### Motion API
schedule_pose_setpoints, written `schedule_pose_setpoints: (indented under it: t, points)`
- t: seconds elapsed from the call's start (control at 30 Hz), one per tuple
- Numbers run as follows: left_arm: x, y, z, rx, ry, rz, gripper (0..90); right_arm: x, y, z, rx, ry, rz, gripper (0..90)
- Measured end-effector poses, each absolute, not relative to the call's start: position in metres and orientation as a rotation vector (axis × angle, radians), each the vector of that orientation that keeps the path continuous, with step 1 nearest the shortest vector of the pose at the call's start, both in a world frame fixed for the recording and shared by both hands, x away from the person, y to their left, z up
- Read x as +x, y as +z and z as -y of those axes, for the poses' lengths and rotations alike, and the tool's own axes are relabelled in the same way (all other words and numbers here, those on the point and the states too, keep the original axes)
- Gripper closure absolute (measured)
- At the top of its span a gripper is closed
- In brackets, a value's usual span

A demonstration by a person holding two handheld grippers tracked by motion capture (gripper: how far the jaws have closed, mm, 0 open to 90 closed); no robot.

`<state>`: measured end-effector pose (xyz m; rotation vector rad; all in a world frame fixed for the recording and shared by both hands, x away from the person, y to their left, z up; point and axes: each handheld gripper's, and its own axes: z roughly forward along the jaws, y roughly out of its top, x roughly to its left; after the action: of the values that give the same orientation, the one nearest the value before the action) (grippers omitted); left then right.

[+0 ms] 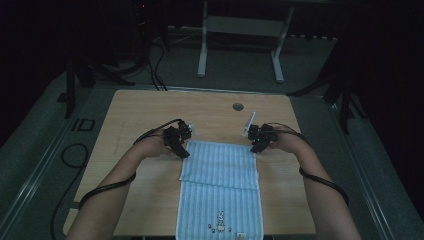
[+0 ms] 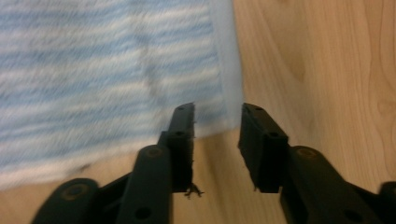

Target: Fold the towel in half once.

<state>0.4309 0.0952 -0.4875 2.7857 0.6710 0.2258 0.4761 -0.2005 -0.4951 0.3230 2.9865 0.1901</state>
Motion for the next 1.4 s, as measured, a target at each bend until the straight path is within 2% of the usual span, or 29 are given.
schedule_pose_setpoints:
  t: [0.03, 0.13, 0.33, 0.43, 0.5, 0.53, 0.57, 0.6, 0.63, 0.7, 0.8, 1.0, 1.2, 1.33, 1.37, 1.4]
  points:
    - [0.446, -0.494, -0.09, 2.776, 0.209, -0.752, 37.7, 0.48, -0.497, 0.198, 0.339, 0.192, -2.992, 60.5]
    - [0.459, -0.501, -0.085, 2.802, 0.256, -0.777, 35.2, 0.486, -0.501, 0.195, 0.352, 0.185, -3.001, 59.3]
    - [0.473, -0.512, -0.079, 2.806, 0.261, -0.8, 33.2, 0.493, -0.515, 0.196, 0.39, 0.128, -3.043, 55.7]
    - [0.479, -0.522, -0.078, 2.809, 0.216, -0.801, 32.9, 0.495, -0.516, 0.197, 0.407, 0.146, -3.053, 55.6]
    - [0.48, -0.522, -0.078, 2.792, 0.204, -0.807, 33.0, 0.494, -0.516, 0.196, 0.42, 0.14, -3.066, 59.4]
    - [0.478, -0.522, -0.078, 2.792, 0.202, -0.783, 35.0, 0.493, -0.516, 0.196, 0.418, 0.143, -3.077, 63.0]
    - [0.478, -0.522, -0.078, 2.792, 0.202, -0.783, 40.3, 0.493, -0.516, 0.196, 0.418, 0.143, -3.077, 63.0]
    - [0.478, -0.522, -0.078, 2.792, 0.202, -0.783, 40.3, 0.493, -0.516, 0.196, 0.423, 0.149, -3.094, 63.0]
    - [0.474, -0.521, -0.077, 2.789, 0.168, -0.745, 51.7, 0.491, -0.516, 0.197, 0.417, 0.145, -3.105, 72.4]
    - [0.471, -0.52, -0.075, 2.803, 0.153, -0.711, 61.7, 0.488, -0.516, 0.195, 0.395, 0.128, -3.118, 80.9]
    - [0.468, -0.519, -0.069, 2.826, 0.156, -0.649, 82.6, 0.486, -0.515, 0.191, 0.37, 0.092, -3.105, 83.2]
    - [0.47, -0.505, -0.077, 2.76, 0.177, -0.68, 85.4, 0.49, -0.503, 0.193, 0.405, 0.151, -3.067, 83.7]
    - [0.482, -0.47, -0.085, 2.656, 0.35, -0.802, 85.4, 0.507, -0.473, 0.199, 0.493, 0.204, -2.949, 83.9]
    - [0.49, -0.441, -0.085, 2.624, 0.5, -0.821, 85.3, 0.519, -0.441, 0.197, 0.537, 0.245, -2.851, 83.9]
    - [0.49, -0.441, -0.085, 2.624, 0.5, -0.821, 85.3, 0.519, -0.441, 0.197, 0.537, 0.245, -2.851, 83.9]
    - [0.495, -0.425, -0.085, 2.606, 0.541, -0.83, 85.3, 0.521, -0.433, 0.196, 0.531, 0.252, -2.824, 83.9]
